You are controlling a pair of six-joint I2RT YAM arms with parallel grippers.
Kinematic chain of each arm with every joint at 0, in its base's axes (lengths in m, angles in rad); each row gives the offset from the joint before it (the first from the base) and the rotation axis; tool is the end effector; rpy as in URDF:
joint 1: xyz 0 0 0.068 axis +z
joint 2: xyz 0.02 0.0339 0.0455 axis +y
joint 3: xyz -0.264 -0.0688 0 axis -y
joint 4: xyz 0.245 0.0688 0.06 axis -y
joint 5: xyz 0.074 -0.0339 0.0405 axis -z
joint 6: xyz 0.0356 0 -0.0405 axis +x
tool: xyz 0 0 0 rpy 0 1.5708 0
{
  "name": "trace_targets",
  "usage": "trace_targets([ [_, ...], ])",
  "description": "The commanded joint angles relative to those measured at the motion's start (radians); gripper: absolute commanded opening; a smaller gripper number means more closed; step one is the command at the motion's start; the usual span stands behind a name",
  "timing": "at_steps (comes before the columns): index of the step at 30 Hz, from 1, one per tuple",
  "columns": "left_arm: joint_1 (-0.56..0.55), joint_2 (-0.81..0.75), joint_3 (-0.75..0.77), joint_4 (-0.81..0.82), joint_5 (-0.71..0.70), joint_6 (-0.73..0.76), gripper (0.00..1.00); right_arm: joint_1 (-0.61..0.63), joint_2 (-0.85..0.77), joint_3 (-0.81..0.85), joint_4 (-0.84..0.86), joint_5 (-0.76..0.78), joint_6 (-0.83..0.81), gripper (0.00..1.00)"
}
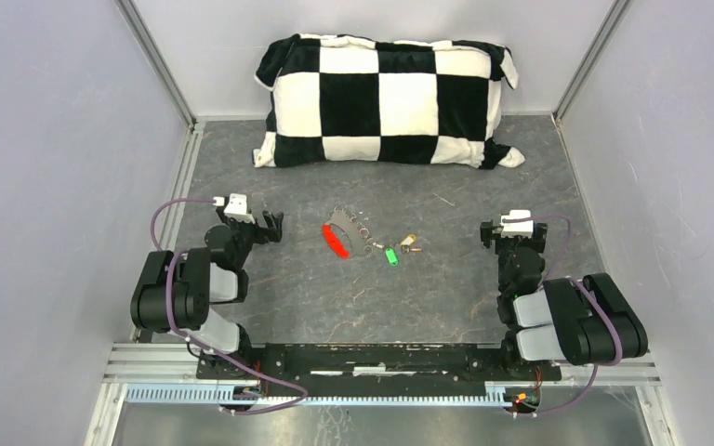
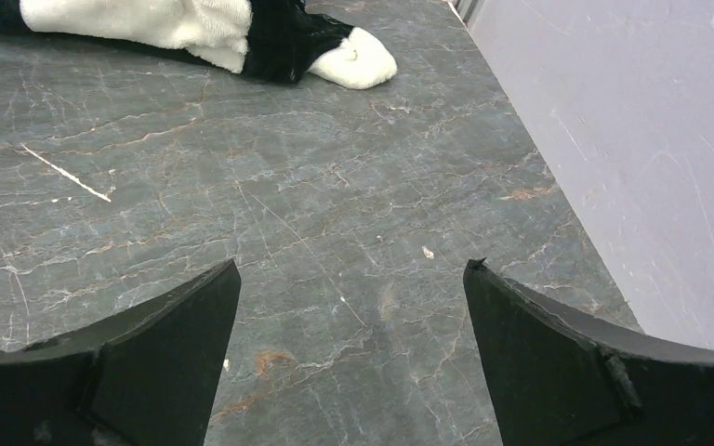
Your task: Put the keys on the keyring
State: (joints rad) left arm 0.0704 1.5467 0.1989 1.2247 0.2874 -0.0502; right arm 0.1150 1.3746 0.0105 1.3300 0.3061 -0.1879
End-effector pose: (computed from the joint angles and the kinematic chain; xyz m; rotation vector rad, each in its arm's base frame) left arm 0.2338 0.0064 0.1385 0.1133 1.6902 -0.2281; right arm 0.1854 0.0106 0.1413 -0.0056 1.6116 -0.3019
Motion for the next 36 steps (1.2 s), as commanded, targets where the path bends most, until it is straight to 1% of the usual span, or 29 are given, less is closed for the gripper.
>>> trace_targets([
  [1, -0.003, -0.005, 0.01, 0.035, -0.02, 0.056, 1.0, -0.003, -0.006, -0.082, 0.043, -0.01, 0.003, 0.98],
  [8, -0.002, -0.009, 0.008, 0.039, -0.019, 0.056, 1.0, -0.003, -0.003, -0.077, 0.035, -0.013, 0.005, 0.98],
  [9, -0.001, -0.024, 0.018, 0.006, -0.02, 0.055, 1.0, -0.003, -0.005, -0.08, 0.046, -0.006, 0.006, 0.98],
  [10, -0.001, -0.047, 0.037, -0.062, -0.024, 0.061, 1.0, 0.0, -0.019, -0.08, 0.053, 0.042, 0.019, 0.98],
  [11, -0.001, -0.063, 0.053, -0.098, -0.019, 0.056, 1.0, 0.004, -0.069, -0.052, -0.054, 0.071, 0.028, 0.98],
  [12, 0.003, -0.077, 0.08, -0.155, 0.008, 0.057, 1.0, 0.005, -0.131, 0.025, -0.274, 0.095, 0.057, 0.98],
  [13, 0.005, -0.103, 0.117, -0.255, 0.039, 0.07, 1.0, 0.005, -0.155, 0.132, -0.466, 0.126, 0.102, 0.98],
  [14, 0.005, -0.128, 0.16, -0.354, 0.082, 0.096, 1.0, 0.006, -0.16, 0.211, -0.616, 0.141, 0.144, 0.98],
  [15, 0.003, -0.143, 0.201, -0.44, 0.125, 0.12, 1.0, 0.005, -0.164, 0.273, -0.685, 0.122, 0.161, 0.98],
  [17, -0.001, -0.16, 0.262, -0.555, 0.208, 0.153, 1.0, 0.004, -0.207, 0.281, -0.681, 0.12, 0.292, 0.98],
  [18, -0.01, -0.161, 0.324, -0.65, 0.231, 0.194, 1.0, -0.007, -0.231, 0.264, -0.652, 0.078, 0.363, 0.98],
  [19, -0.026, -0.157, 0.373, -0.747, 0.236, 0.228, 1.0, -0.033, -0.251, 0.251, -0.624, -0.005, 0.413, 0.98],
  [20, -0.041, -0.149, 0.41, -0.848, 0.239, 0.264, 1.0, -0.046, -0.256, 0.246, -0.619, -0.035, 0.462, 0.98],
  [21, -0.055, -0.137, 0.467, -0.93, 0.244, 0.305, 1.0, -0.05, -0.252, 0.256, -0.631, -0.073, 0.477, 0.98],
  [23, -0.103, -0.116, 0.531, -1.05, 0.248, 0.392, 1.0, -0.05, -0.231, 0.293, -0.641, -0.193, 0.437, 0.98],
  [25, -0.135, -0.087, 0.577, -1.128, 0.253, 0.456, 1.0, -0.048, -0.207, 0.317, -0.639, -0.315, 0.413, 0.98],
  [28, -0.183, -0.034, 0.644, -1.216, 0.278, 0.545, 1.0, -0.046, -0.204, 0.32, -0.624, -0.435, 0.38, 0.98],
  [29, -0.195, -0.008, 0.67, -1.27, 0.292, 0.586, 1.0, -0.041, -0.207, 0.322, -0.62, -0.462, 0.364, 0.98],
  [31, -0.22, 0.045, 0.736, -1.362, 0.315, 0.681, 0.96, -0.013, -0.22, 0.337, -0.652, -0.475, 0.33, 0.98],
  [33, -0.241, 0.089, 0.793, -1.439, 0.33, 0.79, 0.9, 0.028, -0.238, 0.343, -0.68, -0.464, 0.293, 0.98],
  [34, -0.251, 0.107, 0.81, -1.461, 0.336, 0.834, 0.88, 0.045, -0.247, 0.345, -0.691, -0.46, 0.282, 0.98],
  [36, -0.262, 0.136, 0.841, -1.484, 0.344, 0.895, 0.85, 0.081, -0.26, 0.348, -0.712, -0.453, 0.263, 0.94],
])
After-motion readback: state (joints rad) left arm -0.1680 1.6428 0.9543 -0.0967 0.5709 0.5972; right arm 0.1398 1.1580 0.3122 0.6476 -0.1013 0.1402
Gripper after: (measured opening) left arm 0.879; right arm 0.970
